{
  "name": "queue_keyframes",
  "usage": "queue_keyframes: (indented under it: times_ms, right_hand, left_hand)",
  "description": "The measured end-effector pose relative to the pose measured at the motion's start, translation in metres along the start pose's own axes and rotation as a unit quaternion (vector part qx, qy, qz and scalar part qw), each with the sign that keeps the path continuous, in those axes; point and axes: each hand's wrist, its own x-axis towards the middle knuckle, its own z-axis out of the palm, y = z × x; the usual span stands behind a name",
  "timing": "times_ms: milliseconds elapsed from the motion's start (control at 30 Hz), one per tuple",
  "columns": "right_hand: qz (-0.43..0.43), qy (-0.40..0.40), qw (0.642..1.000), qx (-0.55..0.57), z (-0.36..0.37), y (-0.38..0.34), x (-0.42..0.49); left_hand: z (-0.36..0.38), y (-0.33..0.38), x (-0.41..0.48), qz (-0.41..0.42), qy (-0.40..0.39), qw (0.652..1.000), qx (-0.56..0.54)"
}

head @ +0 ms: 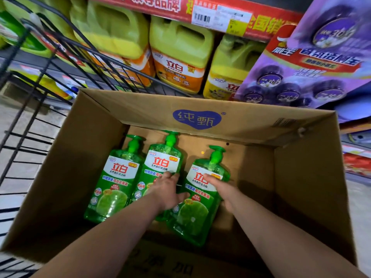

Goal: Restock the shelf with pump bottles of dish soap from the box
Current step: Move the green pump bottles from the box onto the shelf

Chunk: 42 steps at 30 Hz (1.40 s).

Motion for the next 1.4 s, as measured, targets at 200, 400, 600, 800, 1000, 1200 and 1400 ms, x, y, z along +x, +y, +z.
queue_keyframes:
  times_ms: [200,400,600,800,1000,1200,1400]
  right_hand:
    - [-0.085,0.022,0.996,0.017,-0.005,0.007,-0.027]
    - [-0.19,-0.042,0.981,-0.001,-0.008,-0.012,-0.063]
    - [-0.256,-0.052,0.965,-0.02,-0.011,-0.037,-0.1]
    - [-0.31,-0.044,0.95,-0.012,-0.02,-0.067,-0.133]
    - [-0.375,-0.041,0.926,-0.004,-0.039,-0.082,-0.179]
    - [-0.436,-0.027,0.899,0.032,-0.1,-0.065,-0.233]
    - [-0.467,0.026,0.879,0.09,-0.212,-0.011,-0.277]
  left_hand:
    - [-0.01,0.005,-0.01,-0.007,-0.044,0.998,-0.035]
    - [-0.021,0.011,-0.031,0.008,-0.077,0.971,-0.227]
    - [-0.034,0.02,-0.053,0.048,-0.022,0.925,-0.376]
    - [-0.053,0.039,-0.071,0.1,0.058,0.888,-0.445]
    - [-0.078,0.074,-0.105,0.147,0.133,0.852,-0.485]
    - [-0.079,0.137,-0.148,0.22,0.135,0.841,-0.475]
    - [-0.033,0.244,-0.185,0.283,0.115,0.864,-0.4]
